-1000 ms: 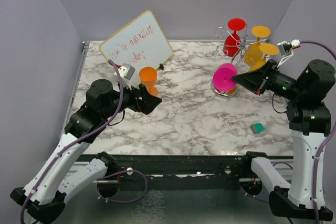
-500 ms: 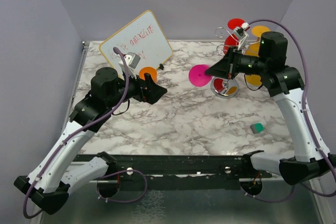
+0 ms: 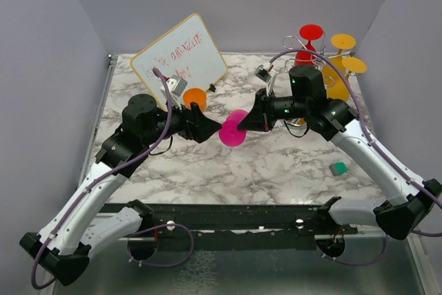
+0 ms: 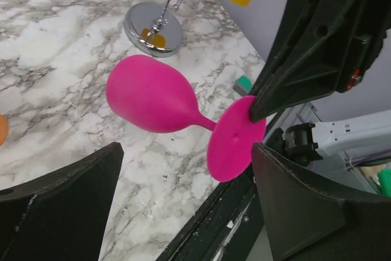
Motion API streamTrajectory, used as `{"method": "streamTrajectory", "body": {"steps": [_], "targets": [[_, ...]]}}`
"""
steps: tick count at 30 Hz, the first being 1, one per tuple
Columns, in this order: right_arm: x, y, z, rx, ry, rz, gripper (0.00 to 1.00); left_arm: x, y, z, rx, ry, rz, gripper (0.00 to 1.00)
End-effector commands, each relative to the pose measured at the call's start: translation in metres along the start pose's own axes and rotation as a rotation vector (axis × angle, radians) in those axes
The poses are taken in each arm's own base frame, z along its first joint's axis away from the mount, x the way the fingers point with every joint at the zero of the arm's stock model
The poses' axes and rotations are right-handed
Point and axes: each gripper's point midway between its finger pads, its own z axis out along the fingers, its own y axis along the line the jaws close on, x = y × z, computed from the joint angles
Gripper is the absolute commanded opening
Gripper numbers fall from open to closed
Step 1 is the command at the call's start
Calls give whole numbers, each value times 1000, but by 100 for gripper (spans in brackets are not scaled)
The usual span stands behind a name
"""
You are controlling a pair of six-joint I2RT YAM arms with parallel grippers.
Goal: Take the wine glass off the wine glass rack
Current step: Place the wine glass at the center of the board.
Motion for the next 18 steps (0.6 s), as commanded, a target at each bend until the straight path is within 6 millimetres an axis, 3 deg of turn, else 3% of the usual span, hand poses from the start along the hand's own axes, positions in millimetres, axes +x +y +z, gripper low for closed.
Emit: {"method": "streamTrajectory", "body": {"steps": [1,8,12,15,18], "targets": [[-11,2,3,-32,-65,-124,1,4,-22,2,147,38,44,84],[-8,12,5,-111,-66,-165,1,31,-49,1,385,182,94,69],[-7,18,7,-167,-67,-170,1,37,-51,3,429,207,123,56],[-5,17,7,-168,-68,-171,1,36,-52,2,439,208,136,42],[0,18,6,-175,-60,-175,1,35,-52,2,438,203,144,17]]}}
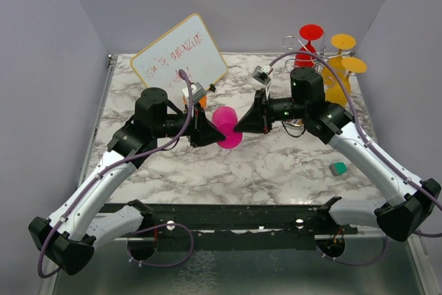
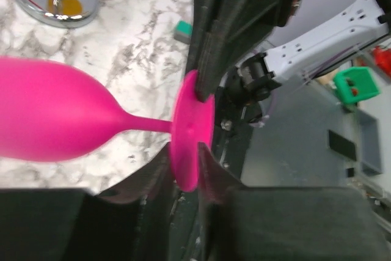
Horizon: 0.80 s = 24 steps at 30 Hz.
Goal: Take the wine glass off the wine glass rack
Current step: Place the wine glass at the center of the board.
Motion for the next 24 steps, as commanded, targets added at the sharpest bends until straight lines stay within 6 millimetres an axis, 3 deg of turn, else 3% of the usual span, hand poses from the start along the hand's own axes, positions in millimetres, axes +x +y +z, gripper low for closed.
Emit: {"method": "streamTrajectory", "body": {"steps": [1,3,6,11,13,19,24], "targets": [[0,11,-3,-47,-16,-51,1,-3,-14,-3,71,-3,62,11],[4,11,-4,-50,-10,-48,3,-3,-12,-3,58,-8,58,0],[13,15,-5,-79,4,-39,15,0,-9,-4,38,-12,52,0],[36,16,-5,-118,9,4,51,4,-9,-8,24,-24,60,0],[43,18,-6,-135,-1,19,60,4,-10,-10,20,-33,67,0],[42,30,-3,-156,-76,10,60,8,-12,-12,29,-41,76,0],[39,30,14,-108,-88,16,51,9,-12,-11,40,-44,76,0]]}}
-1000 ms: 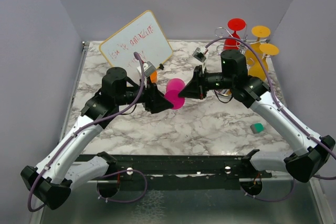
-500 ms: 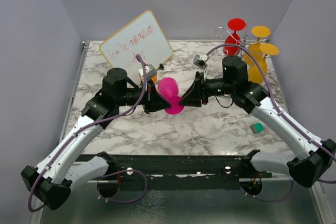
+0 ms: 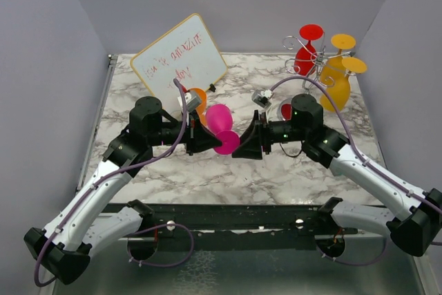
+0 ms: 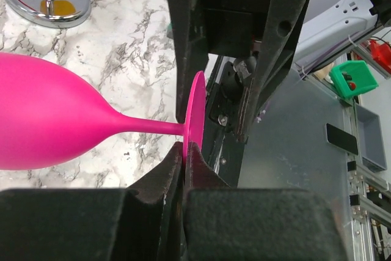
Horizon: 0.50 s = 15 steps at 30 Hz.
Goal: Take the wine glass off the wine glass rack
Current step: Place the wine glass at the center of the board.
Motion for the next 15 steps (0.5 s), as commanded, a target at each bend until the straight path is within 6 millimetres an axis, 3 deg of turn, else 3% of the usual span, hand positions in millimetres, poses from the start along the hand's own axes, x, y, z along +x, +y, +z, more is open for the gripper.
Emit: {"method": "streamTrajectory", "body": {"steps": [1,6,10,13,15], "targets": [[-18,2,15,38,-67,-34,49,-5,-4,1,25,-27,39,0],[-24,-2,23,56,-95,-56,43,-11,-10,-1,37,-43,54,0],[-30,5,23,28,-130,-72,28,-11,-12,-3,41,-48,57,0],[-31,10,23,-2,-157,-59,22,-5,-11,-3,44,-34,43,0],[-31,12,24,-14,-163,-46,12,-1,-9,-2,45,-25,30,0]]}}
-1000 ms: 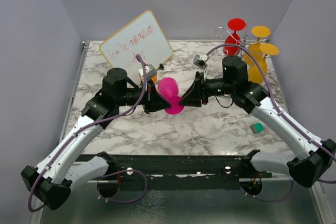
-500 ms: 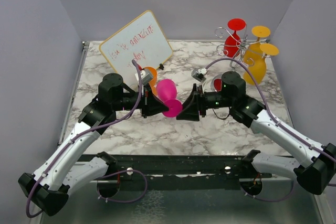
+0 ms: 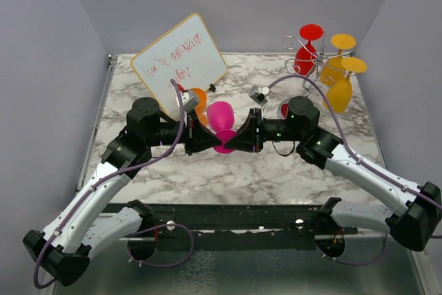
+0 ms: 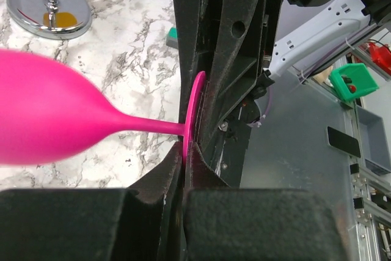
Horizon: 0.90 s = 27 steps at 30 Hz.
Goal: Take the wine glass off the wine glass rack
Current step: Place the wine glass at the center of the board.
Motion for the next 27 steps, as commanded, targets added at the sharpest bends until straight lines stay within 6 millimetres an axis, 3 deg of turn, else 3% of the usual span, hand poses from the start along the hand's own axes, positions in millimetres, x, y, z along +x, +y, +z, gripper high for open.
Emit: {"method": "streamTrajectory", "body": {"steps": [1,5,11,12,14,16,20,27], "targets": [[-10,8,1,-28,-67,-4,8,4,-5,0,33,-1,5,0],[-6,6,-1,-9,-61,-8,2,3,-4,-1,17,-9,6,0],[2,7,-3,-15,-41,0,1,1,-1,-1,0,-17,9,0],[3,7,-3,-15,-41,-3,0,1,1,0,-10,-18,6,10],[3,4,-5,0,-46,-21,1,1,5,-1,-37,-17,-3,49],[6,0,-8,26,-44,-48,1,1,8,-2,-61,-14,-4,71],[17,-9,-12,59,2,-133,1,-6,19,-10,-165,-39,15,82],[28,-21,-18,80,24,-320,1,-19,36,-26,-327,-80,51,92]]}}
